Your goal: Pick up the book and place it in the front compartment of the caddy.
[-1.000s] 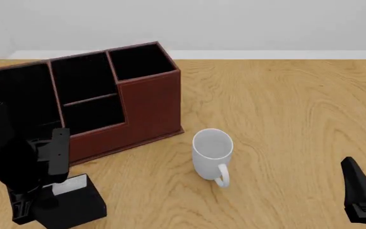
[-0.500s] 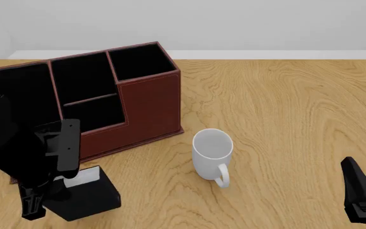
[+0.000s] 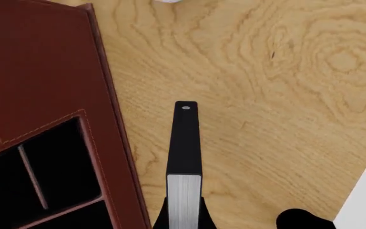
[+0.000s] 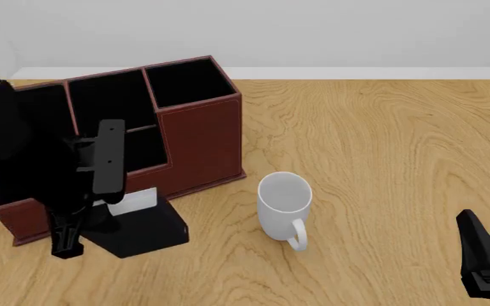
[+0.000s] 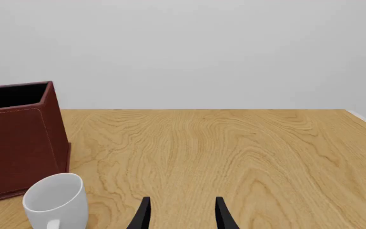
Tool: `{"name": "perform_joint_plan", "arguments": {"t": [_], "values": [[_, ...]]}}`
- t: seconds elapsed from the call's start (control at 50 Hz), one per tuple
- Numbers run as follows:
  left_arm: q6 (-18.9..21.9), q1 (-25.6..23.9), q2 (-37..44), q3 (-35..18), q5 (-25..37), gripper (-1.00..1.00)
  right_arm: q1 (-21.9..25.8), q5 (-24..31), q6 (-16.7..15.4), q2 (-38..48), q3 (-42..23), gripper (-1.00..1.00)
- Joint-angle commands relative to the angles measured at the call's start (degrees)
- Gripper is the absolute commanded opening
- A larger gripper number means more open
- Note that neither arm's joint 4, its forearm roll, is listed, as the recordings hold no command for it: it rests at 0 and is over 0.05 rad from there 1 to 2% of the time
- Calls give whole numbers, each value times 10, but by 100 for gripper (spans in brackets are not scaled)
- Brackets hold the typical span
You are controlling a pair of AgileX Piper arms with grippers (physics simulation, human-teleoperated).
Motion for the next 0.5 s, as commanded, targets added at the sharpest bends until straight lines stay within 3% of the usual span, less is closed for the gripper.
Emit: {"name": "perform_joint_plan", "arguments": {"t": [0.02,0.04,0.14,0.16,0.22,0.44,0.5], "values": [[40,16,24,-62,0,-100,0,0,0,0,0,100],[63,43,26,-72,0,-100,0,0,0,0,0,100],[80,89,40,-103,0,-100,0,0,0,0,0,100],[65,86,47,-114,0,-100,0,0,0,0,0,100],[95,100,41,-108,0,-100,0,0,0,0,0,100],[-4,19,76,-160,0,-100,0,0,0,0,0,100],[35,51,76,-151,0,-100,0,0,0,0,0,100]]}}
